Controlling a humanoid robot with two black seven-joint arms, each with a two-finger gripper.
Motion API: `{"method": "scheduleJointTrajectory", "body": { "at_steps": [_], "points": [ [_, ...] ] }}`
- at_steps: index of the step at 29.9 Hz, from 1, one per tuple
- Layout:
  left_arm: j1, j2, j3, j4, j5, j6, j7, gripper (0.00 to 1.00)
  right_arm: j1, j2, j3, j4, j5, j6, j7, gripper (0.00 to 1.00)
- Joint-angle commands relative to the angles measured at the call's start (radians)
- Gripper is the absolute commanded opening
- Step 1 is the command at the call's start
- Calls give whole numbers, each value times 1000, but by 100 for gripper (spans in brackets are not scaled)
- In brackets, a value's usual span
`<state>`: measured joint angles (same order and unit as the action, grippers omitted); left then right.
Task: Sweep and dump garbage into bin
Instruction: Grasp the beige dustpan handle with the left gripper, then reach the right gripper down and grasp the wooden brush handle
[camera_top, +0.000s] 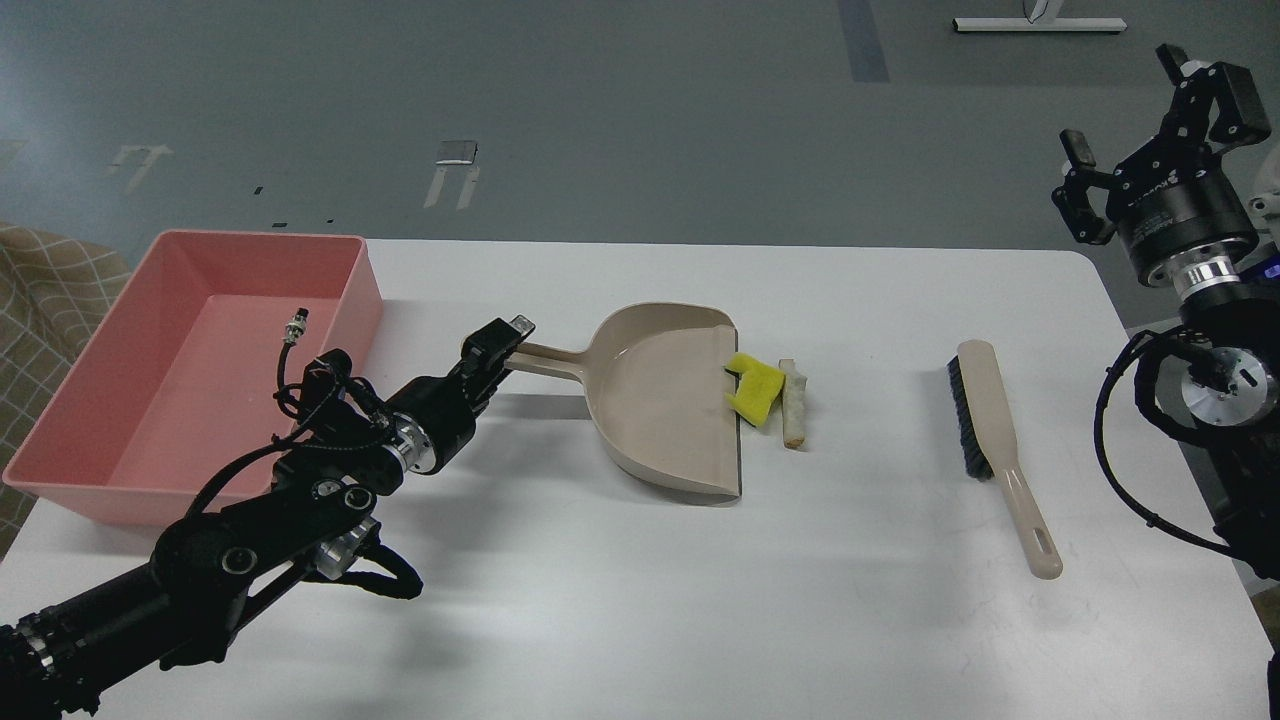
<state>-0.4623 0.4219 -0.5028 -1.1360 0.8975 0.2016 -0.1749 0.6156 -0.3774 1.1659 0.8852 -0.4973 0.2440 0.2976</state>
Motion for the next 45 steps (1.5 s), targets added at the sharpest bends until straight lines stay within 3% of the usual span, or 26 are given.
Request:
{"method": "scheduleJointTrajectory", "body": {
  "at_steps": [1,2,6,8,12,14,28,31,36,38,45],
  "points": [
    [-4,-12,0,5,0,2,0,61,0,0,0,0,-1,0,0,100],
    [-4,-12,0,5,0,2,0,61,1,0,0,0,-1,0,0,100],
    [-6,-12,1,5,0,2,2,38,1,0,0,0,-1,-2,0,100],
    [-6,-14,1,5,0,2,2,34,1,0,0,0,0,-2,0,100],
    [-6,-14,1,5,0,2,2,6,0,0,0,1,-1,-2,0,100],
    [-6,-14,1,5,0,2,2,0,0,0,0,1,-1,-2,0,100],
    [-22,-14,-25,-4,-6,41,17,0,4,-9,-6,3,-1,-11,-5,100],
    [-22,-12,-31,-10,-6,39,20,0,12,-60,-78,8,-1,-9,-34,100],
    [-22,-5,-31,-13,-5,42,18,0,15,-248,-308,124,-29,-9,-75,100],
    [-22,1,-31,-13,0,47,14,0,18,-384,-461,204,-84,-9,-75,100],
    [-21,0,-30,-16,12,47,5,0,1,-658,-686,345,-289,-2,-72,100]
  ]
}}
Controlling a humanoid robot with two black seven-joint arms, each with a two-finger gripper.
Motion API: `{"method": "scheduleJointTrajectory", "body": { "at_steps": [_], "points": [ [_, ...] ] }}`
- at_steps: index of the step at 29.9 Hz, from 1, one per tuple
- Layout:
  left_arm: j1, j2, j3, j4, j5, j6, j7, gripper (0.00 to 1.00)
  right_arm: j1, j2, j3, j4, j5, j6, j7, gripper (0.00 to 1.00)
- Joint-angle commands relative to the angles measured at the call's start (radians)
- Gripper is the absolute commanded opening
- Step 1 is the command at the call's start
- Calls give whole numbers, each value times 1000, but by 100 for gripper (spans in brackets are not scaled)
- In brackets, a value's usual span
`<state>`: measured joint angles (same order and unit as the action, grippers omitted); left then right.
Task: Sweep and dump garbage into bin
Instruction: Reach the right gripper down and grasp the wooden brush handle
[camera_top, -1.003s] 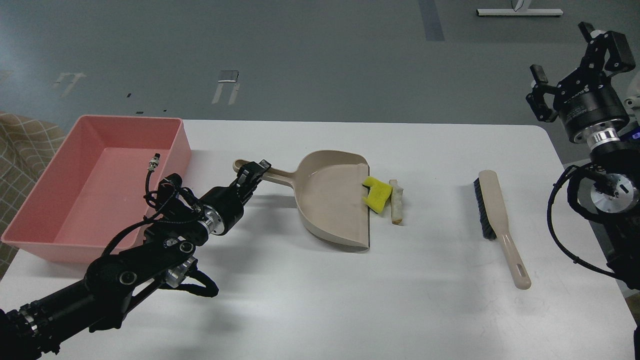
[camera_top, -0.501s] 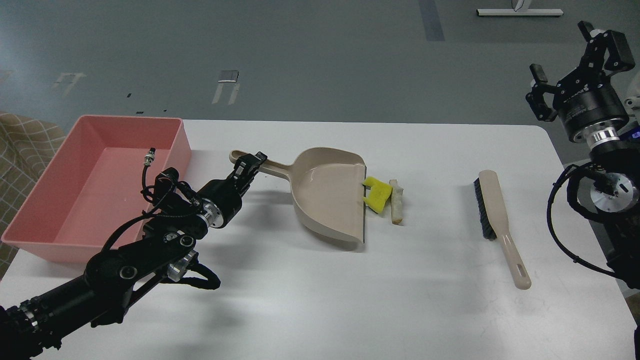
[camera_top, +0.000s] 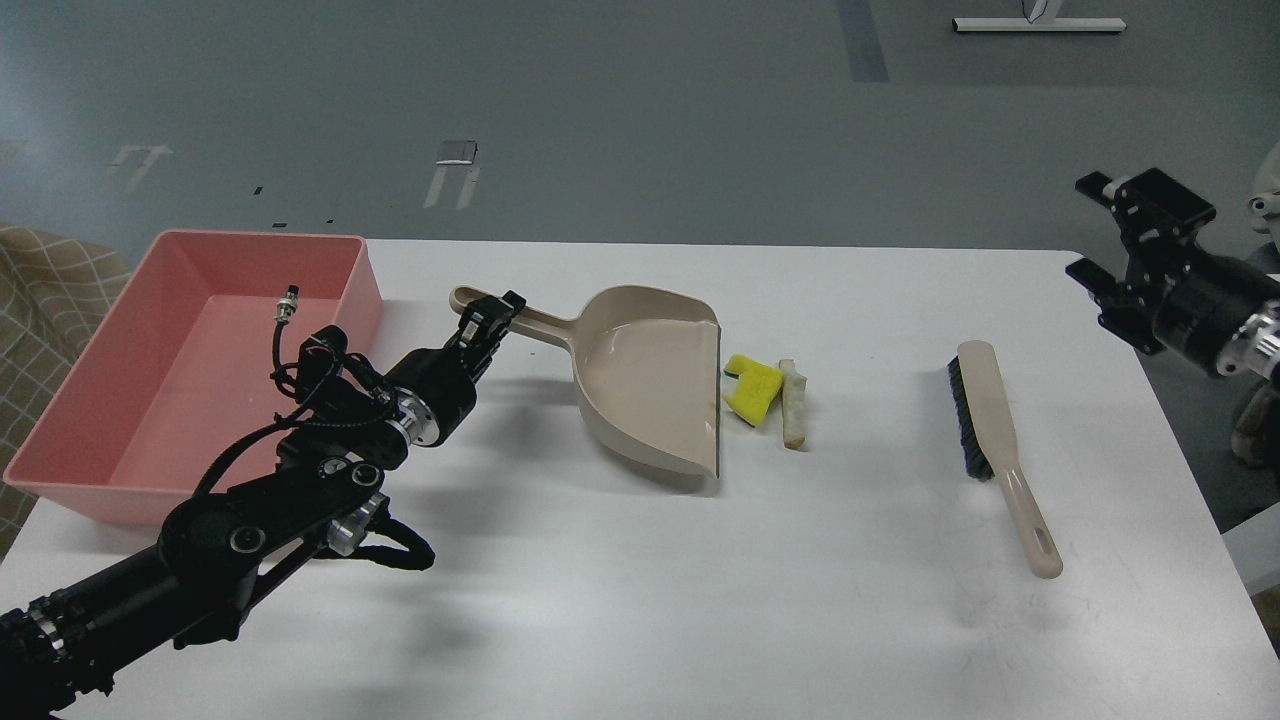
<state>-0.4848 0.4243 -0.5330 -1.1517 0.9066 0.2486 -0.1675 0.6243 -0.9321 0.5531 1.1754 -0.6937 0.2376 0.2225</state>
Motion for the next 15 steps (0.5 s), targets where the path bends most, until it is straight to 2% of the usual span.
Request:
{"method": "scheduleJointTrajectory", "body": {
  "at_steps": [1,7,15],
  "points": [
    [3,-4,2,0,3,0,-3,0,-9,-141,-93,87,-139,5,3,100],
    [2,-6,10,-5,23,-8,-4,0,-50,-247,-162,245,-286,-20,-5,100],
    [9,-2,10,-17,49,-14,-7,0,-136,-244,-179,263,-426,-38,-29,100]
  ]
}}
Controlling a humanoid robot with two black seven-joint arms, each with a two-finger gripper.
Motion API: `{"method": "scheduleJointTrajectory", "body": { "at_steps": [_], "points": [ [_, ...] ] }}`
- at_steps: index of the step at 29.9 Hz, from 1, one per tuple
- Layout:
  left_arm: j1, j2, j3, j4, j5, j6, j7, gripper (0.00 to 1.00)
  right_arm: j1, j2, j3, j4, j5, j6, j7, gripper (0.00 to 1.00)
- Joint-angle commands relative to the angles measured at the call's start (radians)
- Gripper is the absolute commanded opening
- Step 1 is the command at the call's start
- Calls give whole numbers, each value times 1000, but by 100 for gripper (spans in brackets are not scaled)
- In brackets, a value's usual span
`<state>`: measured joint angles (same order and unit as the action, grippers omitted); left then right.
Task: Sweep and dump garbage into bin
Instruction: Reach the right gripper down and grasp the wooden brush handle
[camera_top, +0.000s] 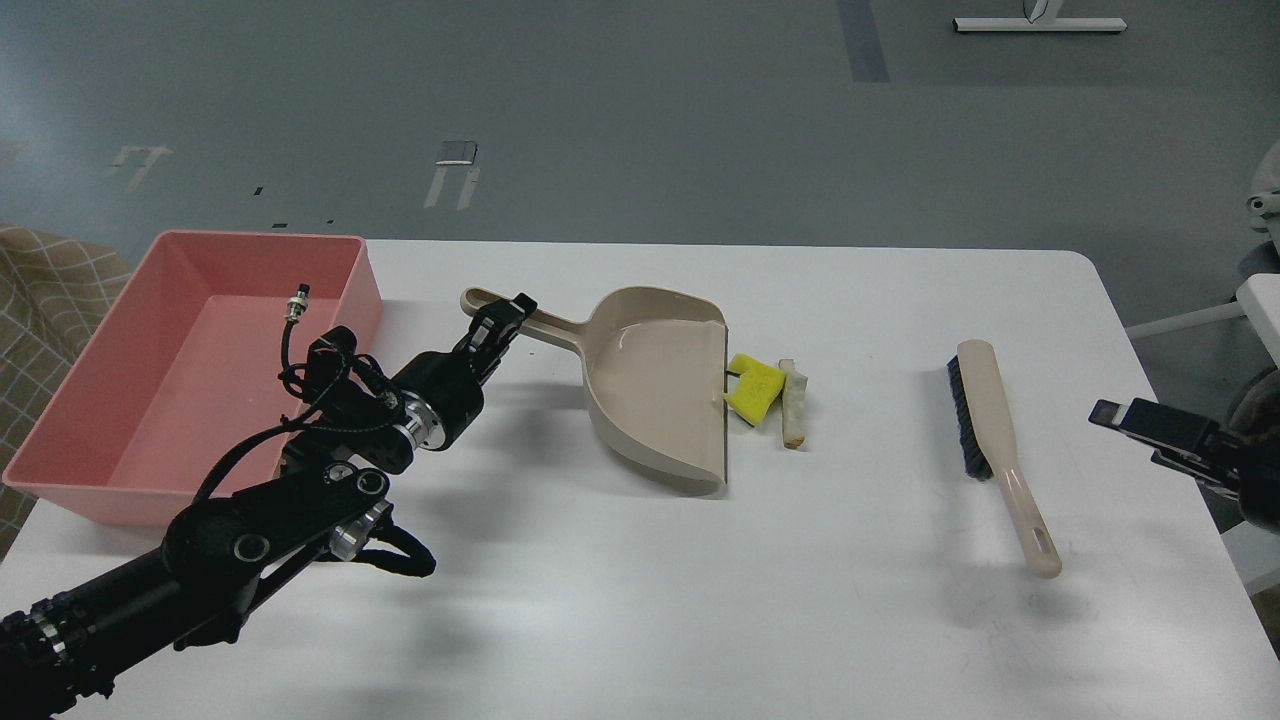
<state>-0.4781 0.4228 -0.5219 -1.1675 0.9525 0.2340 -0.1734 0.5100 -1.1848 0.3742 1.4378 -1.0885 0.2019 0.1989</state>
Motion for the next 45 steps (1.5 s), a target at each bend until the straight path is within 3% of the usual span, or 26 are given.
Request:
{"method": "scheduleJointTrajectory", "body": {
  "at_steps": [1,5,12,20,29,45],
  "points": [
    [3,-2,-1,-1,3,1,-2,0,-24,10,0,1,-34,-4,-7,100],
    [6,-2,-3,-7,3,1,-2,0,-24,33,3,12,-36,-7,-32,99],
    [4,-1,-1,-14,3,-1,-2,0,-21,59,2,95,-37,-7,-36,98],
    [4,-1,-3,-15,3,1,-2,0,-22,76,-1,92,-76,-7,-53,97],
    [4,-1,-7,-15,3,1,-2,0,-22,112,0,92,-132,-9,-56,78],
    [6,-1,-7,-23,3,1,-14,0,-30,140,-3,89,-165,-7,-59,75]
  ]
}}
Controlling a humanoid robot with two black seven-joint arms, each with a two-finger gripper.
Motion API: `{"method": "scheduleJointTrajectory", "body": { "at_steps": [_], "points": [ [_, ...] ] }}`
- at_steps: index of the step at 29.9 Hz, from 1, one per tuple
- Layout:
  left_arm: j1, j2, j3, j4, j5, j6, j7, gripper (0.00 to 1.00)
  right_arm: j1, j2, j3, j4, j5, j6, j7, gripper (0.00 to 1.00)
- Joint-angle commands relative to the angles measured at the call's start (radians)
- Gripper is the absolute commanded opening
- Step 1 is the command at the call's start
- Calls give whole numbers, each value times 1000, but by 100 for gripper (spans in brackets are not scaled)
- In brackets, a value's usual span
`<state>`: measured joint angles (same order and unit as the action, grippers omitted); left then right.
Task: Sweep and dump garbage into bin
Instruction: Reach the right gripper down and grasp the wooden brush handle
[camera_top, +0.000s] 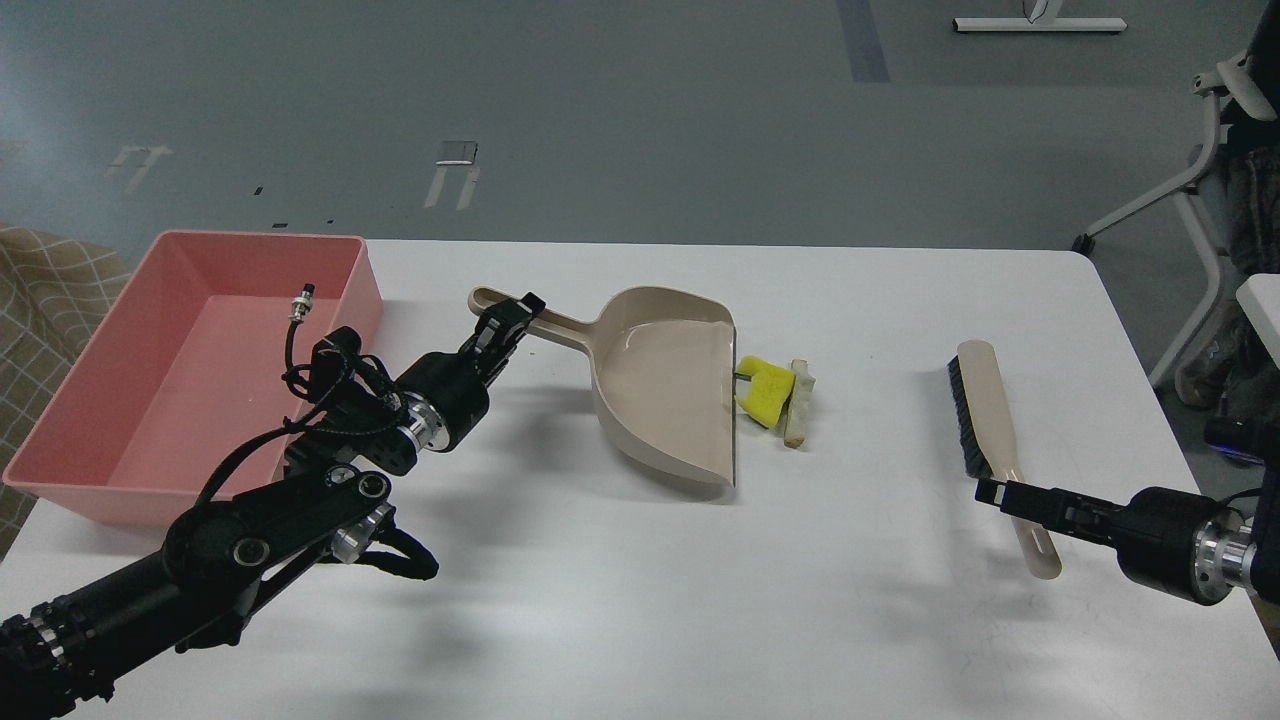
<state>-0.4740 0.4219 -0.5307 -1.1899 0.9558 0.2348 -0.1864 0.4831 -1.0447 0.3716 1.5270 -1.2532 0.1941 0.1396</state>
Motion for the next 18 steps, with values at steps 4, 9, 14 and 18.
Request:
{"method": "scheduleJointTrajectory", "body": {
  "at_steps": [4,9,14,18],
  "points": [
    [3,1,3,0,0,0,-1,0,-14,0,0,-2,-2,1,0,75],
    [8,3,3,1,0,0,-2,0,-21,0,0,-2,0,1,1,75],
    [9,3,5,1,0,0,-2,0,-23,0,0,-2,0,1,0,75],
    [14,5,6,3,1,0,-4,0,-24,0,0,-2,0,-1,0,75]
  ]
}}
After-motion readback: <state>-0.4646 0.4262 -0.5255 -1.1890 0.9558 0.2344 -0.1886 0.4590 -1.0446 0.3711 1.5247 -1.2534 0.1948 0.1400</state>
